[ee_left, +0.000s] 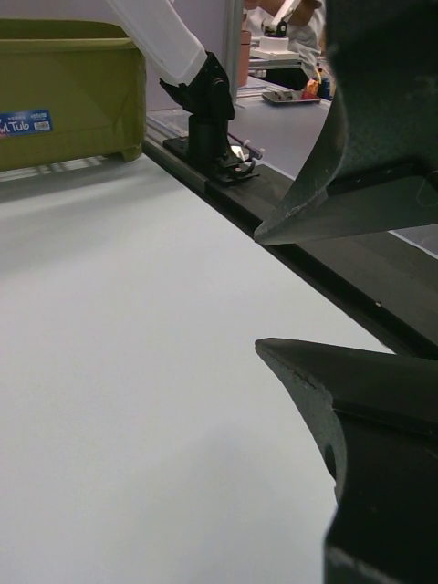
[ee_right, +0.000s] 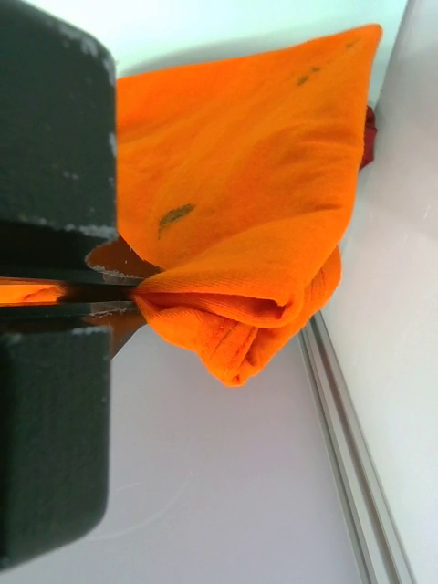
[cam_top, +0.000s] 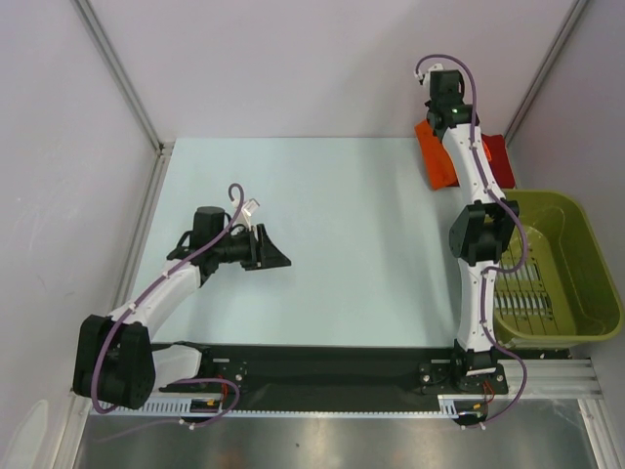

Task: Fold and stack the t-shirts
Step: Neatly place the folded tshirt to the corner

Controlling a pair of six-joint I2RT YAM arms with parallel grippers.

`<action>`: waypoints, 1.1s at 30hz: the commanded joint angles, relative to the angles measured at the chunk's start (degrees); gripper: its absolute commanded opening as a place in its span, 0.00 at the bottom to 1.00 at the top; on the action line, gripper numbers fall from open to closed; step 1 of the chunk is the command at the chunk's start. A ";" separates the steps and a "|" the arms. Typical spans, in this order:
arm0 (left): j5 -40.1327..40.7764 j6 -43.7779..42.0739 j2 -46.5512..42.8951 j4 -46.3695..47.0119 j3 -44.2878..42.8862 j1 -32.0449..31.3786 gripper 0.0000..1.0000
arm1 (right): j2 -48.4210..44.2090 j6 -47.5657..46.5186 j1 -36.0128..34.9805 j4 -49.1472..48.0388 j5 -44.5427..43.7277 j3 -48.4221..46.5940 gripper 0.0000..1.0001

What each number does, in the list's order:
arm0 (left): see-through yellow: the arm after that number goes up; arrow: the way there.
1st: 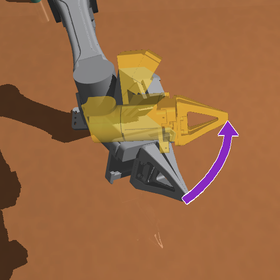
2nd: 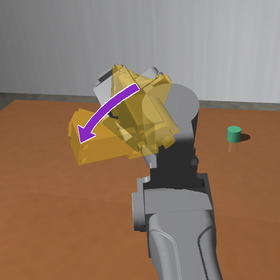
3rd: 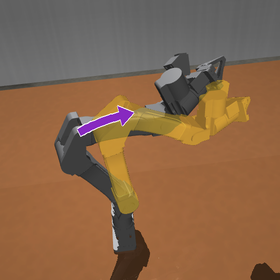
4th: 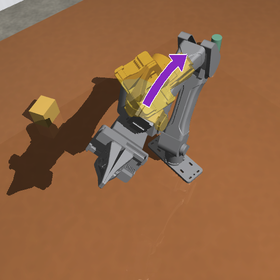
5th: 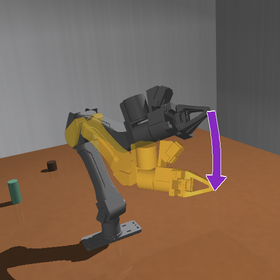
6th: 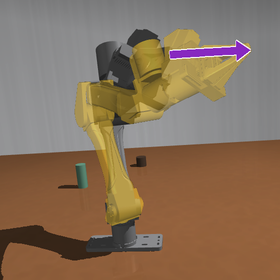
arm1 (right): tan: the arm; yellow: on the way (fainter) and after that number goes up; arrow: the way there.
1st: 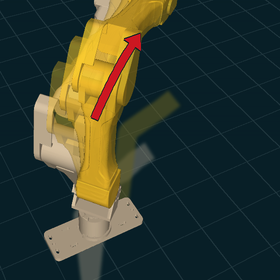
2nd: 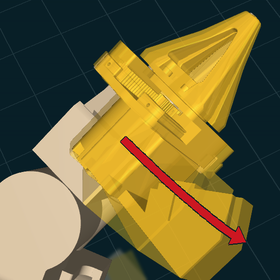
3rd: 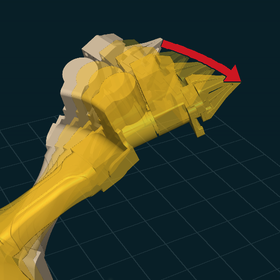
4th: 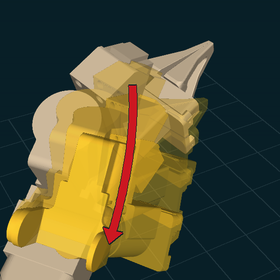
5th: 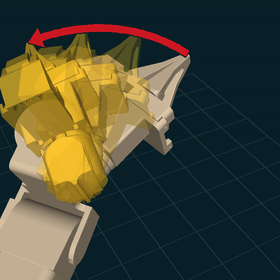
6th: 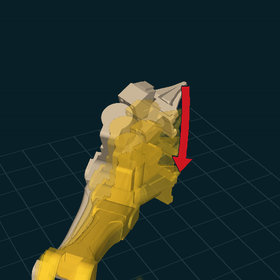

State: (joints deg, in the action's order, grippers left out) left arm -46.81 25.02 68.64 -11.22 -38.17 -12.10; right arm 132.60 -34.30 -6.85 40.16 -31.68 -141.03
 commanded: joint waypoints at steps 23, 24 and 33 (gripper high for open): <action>-1.09 -0.76 5.19 -0.02 -1.99 0.58 0.51 | 9.96 2.13 6.41 -7.38 0.74 -10.14 0.00; -0.92 -0.76 5.27 -0.46 -1.91 0.67 0.51 | 10.14 2.31 7.89 -7.29 0.92 -10.14 0.00; -0.65 -1.11 8.08 -1.61 -4.19 0.58 0.50 | 13.30 3.62 10.45 -9.40 2.06 -12.07 0.00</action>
State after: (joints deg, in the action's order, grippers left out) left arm -46.72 24.97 75.94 -13.02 -39.44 -12.08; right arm 145.43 -32.14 2.57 34.94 -29.87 -148.81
